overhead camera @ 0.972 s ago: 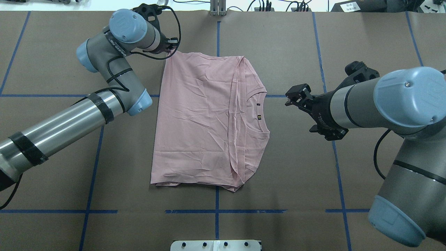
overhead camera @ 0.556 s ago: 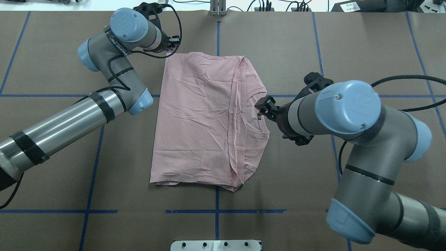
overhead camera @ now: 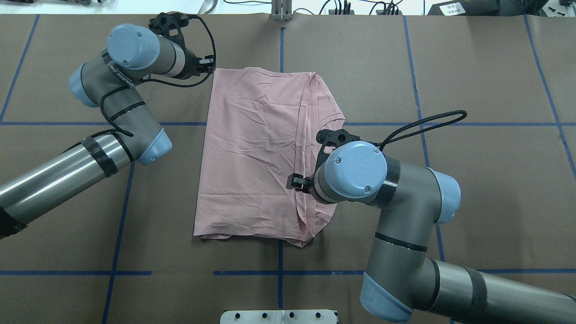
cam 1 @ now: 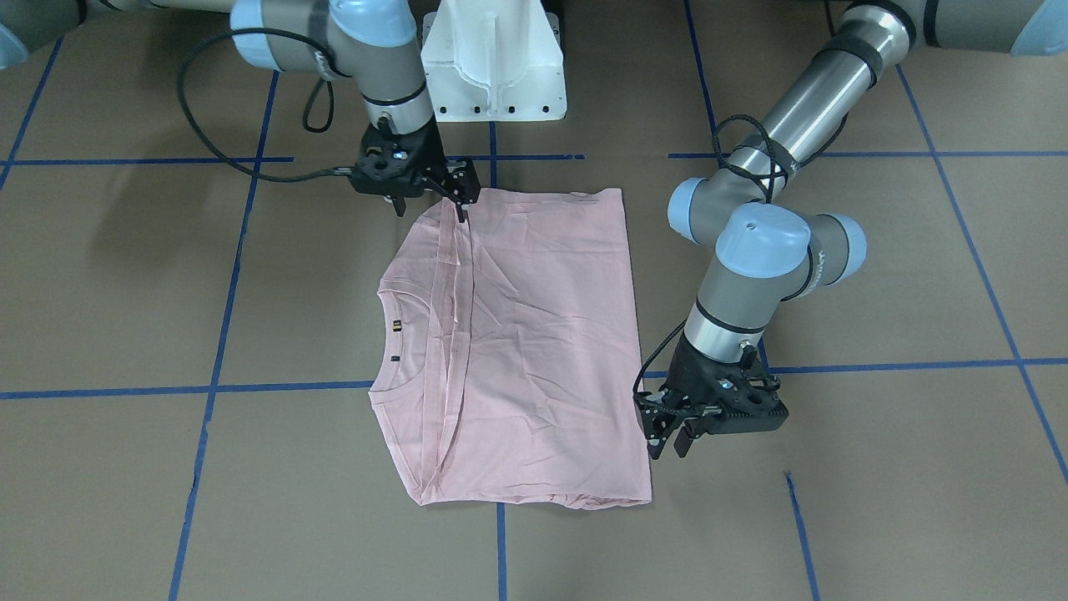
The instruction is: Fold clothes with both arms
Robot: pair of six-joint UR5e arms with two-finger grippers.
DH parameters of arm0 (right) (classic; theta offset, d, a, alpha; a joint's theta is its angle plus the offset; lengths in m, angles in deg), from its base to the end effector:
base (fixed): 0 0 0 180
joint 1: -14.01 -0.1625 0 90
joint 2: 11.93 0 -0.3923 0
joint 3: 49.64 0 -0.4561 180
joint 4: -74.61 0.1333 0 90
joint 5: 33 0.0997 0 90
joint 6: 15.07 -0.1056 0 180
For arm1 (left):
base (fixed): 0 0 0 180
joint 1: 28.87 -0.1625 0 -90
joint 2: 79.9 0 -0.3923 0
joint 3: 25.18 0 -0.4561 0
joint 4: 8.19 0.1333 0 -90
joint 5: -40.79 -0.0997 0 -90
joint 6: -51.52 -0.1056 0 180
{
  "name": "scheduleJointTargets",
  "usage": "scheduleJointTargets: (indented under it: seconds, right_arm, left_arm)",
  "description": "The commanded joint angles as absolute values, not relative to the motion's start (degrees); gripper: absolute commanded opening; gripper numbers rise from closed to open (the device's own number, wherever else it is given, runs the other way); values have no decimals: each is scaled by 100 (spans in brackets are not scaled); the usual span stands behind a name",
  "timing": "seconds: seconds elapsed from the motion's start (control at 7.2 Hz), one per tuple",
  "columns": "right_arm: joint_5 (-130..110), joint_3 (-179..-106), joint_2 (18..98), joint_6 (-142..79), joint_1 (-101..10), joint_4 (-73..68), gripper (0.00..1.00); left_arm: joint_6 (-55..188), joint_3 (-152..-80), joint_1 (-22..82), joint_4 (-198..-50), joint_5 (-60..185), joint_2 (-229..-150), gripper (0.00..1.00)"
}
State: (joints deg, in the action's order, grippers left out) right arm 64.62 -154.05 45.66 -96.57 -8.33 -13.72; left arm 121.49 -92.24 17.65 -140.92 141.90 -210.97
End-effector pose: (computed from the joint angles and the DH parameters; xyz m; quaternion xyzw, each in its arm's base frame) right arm -0.5714 -0.3638 0.1558 0.0505 -0.4111 0.0825 0.9064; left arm 0.4893 -0.6802 0.2797 0.2068 0.4673 -0.1489 0.8466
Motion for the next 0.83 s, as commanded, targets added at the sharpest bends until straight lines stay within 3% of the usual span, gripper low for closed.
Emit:
scheduleJointTargets:
  seconds: [0.0, 0.69]
  right_arm:
    - [6290, -15107, 4389, -8174, -551, -1372, 100]
    - [5657, -14781, 4344, -7484, -181, -1643, 100]
  left_arm:
    - [12157, -9312, 1771, -14099, 14257, -21033, 44]
    - [12175, -9312, 1762, -14117, 14257, -21024, 44]
